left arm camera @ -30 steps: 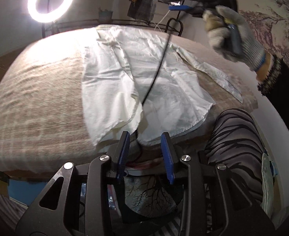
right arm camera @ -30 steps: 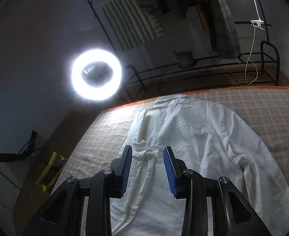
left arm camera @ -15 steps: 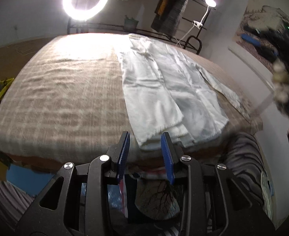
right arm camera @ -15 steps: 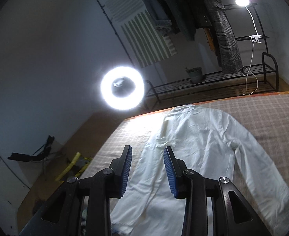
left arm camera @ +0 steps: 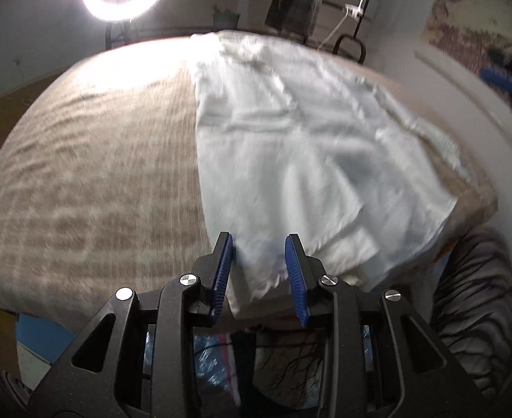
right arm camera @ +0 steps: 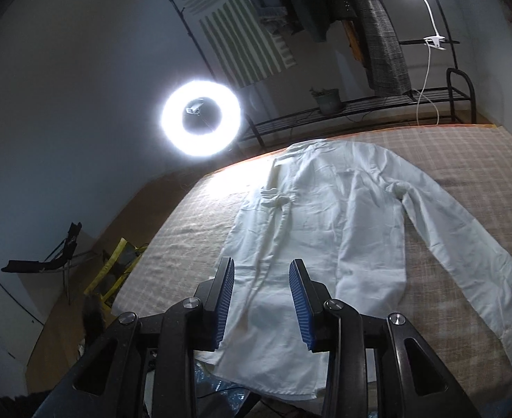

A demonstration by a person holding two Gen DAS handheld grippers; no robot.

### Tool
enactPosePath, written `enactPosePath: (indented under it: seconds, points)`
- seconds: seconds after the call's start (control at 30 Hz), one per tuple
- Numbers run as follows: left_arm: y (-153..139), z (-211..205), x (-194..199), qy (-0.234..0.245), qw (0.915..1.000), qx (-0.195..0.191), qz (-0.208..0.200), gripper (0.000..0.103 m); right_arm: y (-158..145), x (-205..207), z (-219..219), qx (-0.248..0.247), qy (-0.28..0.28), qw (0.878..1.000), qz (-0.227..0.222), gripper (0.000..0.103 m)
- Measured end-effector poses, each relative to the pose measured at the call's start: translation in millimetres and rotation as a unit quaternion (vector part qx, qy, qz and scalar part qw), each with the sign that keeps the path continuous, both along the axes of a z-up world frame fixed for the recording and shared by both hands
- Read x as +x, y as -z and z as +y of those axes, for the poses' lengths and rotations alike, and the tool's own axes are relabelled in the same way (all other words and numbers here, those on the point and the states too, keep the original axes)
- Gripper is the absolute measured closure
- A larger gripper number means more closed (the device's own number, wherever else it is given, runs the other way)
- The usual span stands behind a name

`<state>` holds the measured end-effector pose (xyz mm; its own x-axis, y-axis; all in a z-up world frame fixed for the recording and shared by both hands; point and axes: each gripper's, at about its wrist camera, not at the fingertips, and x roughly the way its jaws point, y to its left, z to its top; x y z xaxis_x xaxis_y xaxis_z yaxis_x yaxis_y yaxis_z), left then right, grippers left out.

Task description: Fold small clothes

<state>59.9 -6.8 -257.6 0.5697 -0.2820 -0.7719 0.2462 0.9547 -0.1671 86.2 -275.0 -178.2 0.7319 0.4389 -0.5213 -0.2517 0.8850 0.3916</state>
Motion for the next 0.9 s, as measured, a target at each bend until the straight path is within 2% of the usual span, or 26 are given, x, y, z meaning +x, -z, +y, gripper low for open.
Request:
enactPosePath:
  seconds: [0.1, 0.3, 0.53, 0.67, 0.77, 0.9]
  points:
    - [9, 1, -4, 0.0, 1.0, 0.006, -0.002, 0.071, -2, -4, -7, -0.01, 0.006, 1.0, -0.004, 0.068]
    - [5, -3, -9, -0.002, 0.9997, 0.024, -0.005, 0.071, 7, -2, -22, -0.011, 0.022, 1.0, 0.002, 0.067]
    - [-29, -11, -23, -0.002, 0.9992, 0.013, -0.039, 0.071, 12, -2, -43, -0.013, 0.038, 0.999, 0.007, 0.061]
    - [-51, -24, -23, 0.011, 0.9981, -0.002, -0.06, 0.071, 12, -1, -57, -0.009, 0.051, 0.999, 0.007, 0.051]
    - [-64, -35, -24, 0.024, 0.9964, -0.02, -0.079, 0.071, 18, 1, -71, -0.013, 0.069, 0.997, 0.019, 0.05]
    - [-64, -60, -14, 0.053, 0.9963, -0.017, -0.067, 0.071, 28, 1, -95, -0.01, 0.094, 0.995, 0.033, 0.05]
